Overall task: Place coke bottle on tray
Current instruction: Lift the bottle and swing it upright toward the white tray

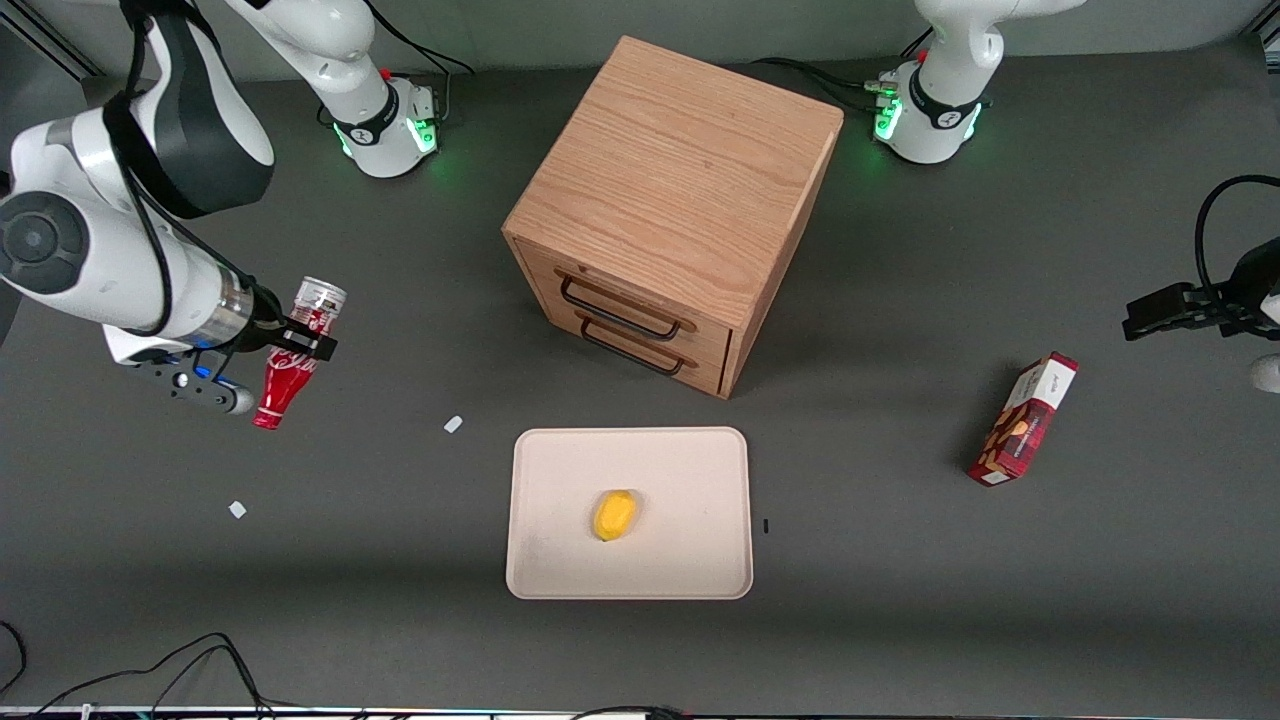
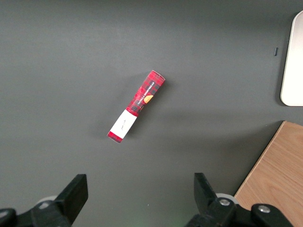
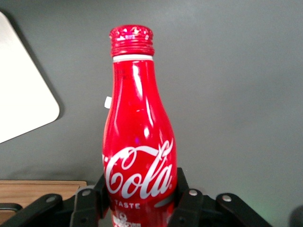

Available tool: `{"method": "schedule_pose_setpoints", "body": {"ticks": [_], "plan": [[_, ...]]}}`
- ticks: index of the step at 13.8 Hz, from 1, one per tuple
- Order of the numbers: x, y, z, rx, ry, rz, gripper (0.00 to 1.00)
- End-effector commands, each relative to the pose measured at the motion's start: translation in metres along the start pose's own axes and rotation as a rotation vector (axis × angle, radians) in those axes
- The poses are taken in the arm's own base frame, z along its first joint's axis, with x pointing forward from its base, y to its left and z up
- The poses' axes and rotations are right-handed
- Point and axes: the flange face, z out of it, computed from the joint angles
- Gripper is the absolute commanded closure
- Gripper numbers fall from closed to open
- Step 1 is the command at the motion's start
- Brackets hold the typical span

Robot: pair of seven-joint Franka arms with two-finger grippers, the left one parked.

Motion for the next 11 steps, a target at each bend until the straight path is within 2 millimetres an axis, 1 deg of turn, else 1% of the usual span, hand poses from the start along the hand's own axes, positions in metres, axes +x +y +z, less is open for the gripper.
{"method": "schedule_pose_setpoints", "body": {"ticks": [1,2,3,4,5,6,7,8,9,10,11], "plan": [[0.004,0.003,-0.034,0.038,-0.016,-0.03,1.0],[0.009,0.0,-0.036,0.051,-0.015,-0.027,1.0],[0.012,-0.014,-0.03,0.063,-0.03,-0.05,1.0],[0.013,-0.039,-0.02,0.071,-0.049,-0.071,1.0],[0.022,-0.062,-0.003,0.059,-0.06,-0.072,1.0],[0.04,-0.085,0.017,0.053,-0.067,-0.059,1.0],[0.052,-0.117,0.037,0.05,-0.067,-0.062,1.0],[0.058,-0.15,0.057,0.028,-0.049,-0.062,1.0],[0.062,-0.18,0.076,-0.011,0.002,-0.061,1.0],[0.056,-0.213,0.099,-0.052,0.045,-0.072,1.0],[0.054,-0.233,0.115,-0.046,0.076,-0.082,1.0]]}}
